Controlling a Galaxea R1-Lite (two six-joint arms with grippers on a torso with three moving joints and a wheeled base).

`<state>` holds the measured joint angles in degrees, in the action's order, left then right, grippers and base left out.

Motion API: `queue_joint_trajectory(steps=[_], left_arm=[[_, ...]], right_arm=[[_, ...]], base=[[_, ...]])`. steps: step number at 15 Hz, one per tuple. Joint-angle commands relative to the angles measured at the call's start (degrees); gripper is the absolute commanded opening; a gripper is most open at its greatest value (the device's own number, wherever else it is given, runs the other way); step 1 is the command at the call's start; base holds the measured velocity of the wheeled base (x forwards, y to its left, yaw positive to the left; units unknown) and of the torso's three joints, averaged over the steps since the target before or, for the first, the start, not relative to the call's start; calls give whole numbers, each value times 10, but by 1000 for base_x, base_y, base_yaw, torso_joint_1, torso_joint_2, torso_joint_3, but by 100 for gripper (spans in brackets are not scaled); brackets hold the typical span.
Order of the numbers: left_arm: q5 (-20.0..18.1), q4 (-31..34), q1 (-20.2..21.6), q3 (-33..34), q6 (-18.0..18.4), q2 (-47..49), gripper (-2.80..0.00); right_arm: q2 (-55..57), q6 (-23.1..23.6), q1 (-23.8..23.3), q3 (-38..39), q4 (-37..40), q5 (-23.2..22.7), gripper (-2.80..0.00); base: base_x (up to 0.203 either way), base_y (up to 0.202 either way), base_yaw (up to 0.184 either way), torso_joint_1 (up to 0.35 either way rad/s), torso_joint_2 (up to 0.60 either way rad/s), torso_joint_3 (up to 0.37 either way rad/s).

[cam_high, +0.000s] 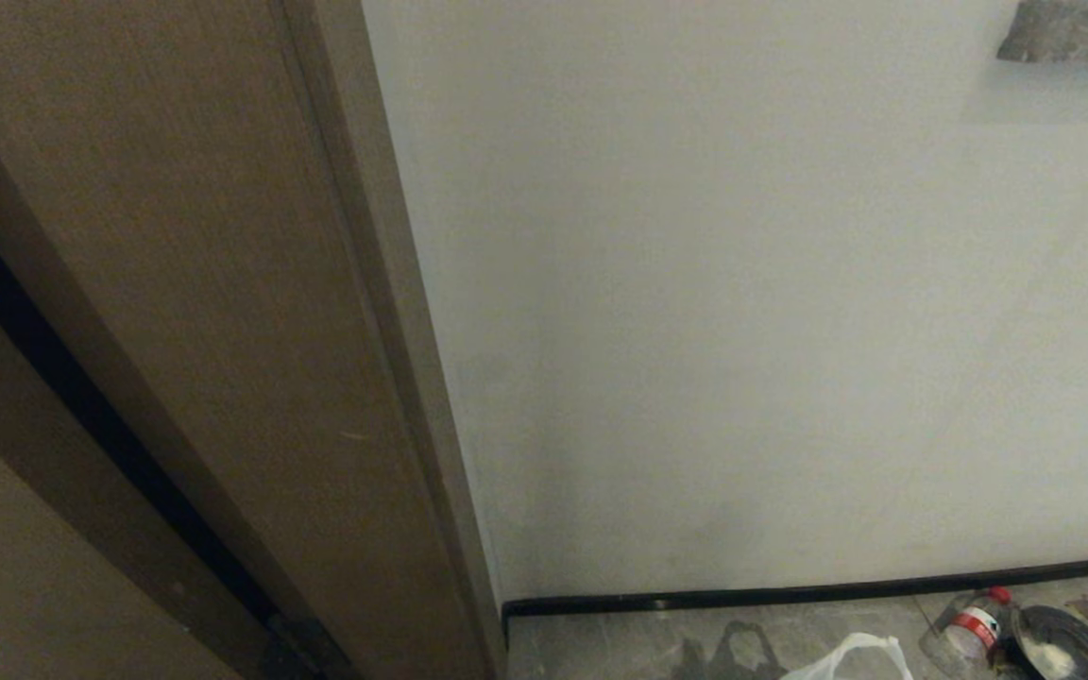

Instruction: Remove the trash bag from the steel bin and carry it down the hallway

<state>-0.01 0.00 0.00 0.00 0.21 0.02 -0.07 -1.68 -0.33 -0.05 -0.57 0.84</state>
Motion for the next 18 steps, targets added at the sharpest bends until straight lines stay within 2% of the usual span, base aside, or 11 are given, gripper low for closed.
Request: queue_joint_trajectory(steps=[1, 18], left_arm=[[0, 0, 0, 0, -1, 0, -280], [0, 0, 0, 0, -4, 0, -280]], right_arm=[[1, -1, 0, 0, 0, 0, -280], [1, 1, 0, 1, -1, 0, -280]], base=[[0, 0, 0, 0, 0, 0], [0, 0, 0, 0, 0, 0]])
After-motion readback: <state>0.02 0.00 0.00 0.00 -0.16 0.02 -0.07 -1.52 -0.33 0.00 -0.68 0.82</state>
